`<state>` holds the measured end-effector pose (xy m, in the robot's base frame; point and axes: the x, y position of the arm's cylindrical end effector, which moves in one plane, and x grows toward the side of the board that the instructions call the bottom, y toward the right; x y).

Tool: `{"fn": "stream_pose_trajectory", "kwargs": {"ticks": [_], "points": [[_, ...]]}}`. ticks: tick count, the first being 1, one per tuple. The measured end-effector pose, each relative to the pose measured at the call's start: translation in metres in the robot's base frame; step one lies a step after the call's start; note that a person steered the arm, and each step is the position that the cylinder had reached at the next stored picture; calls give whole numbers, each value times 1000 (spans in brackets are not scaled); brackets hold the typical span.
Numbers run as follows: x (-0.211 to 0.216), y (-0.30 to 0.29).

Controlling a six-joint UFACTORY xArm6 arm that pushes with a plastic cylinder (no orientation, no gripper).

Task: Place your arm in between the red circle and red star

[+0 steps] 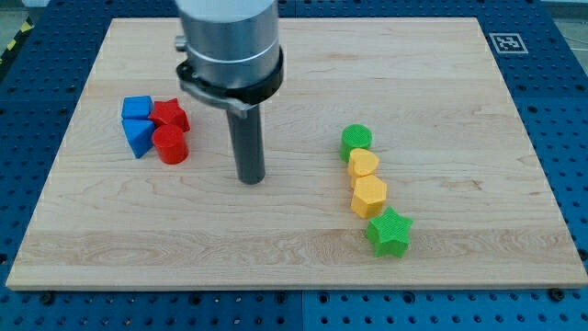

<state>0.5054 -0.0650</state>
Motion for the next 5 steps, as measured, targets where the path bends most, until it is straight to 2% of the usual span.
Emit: {"fn": "stream_pose_trajectory", "kwargs": {"ticks": [2, 3, 4, 5], "points": [[41, -78], [33, -117], [-3, -117], [-16, -115]]}}
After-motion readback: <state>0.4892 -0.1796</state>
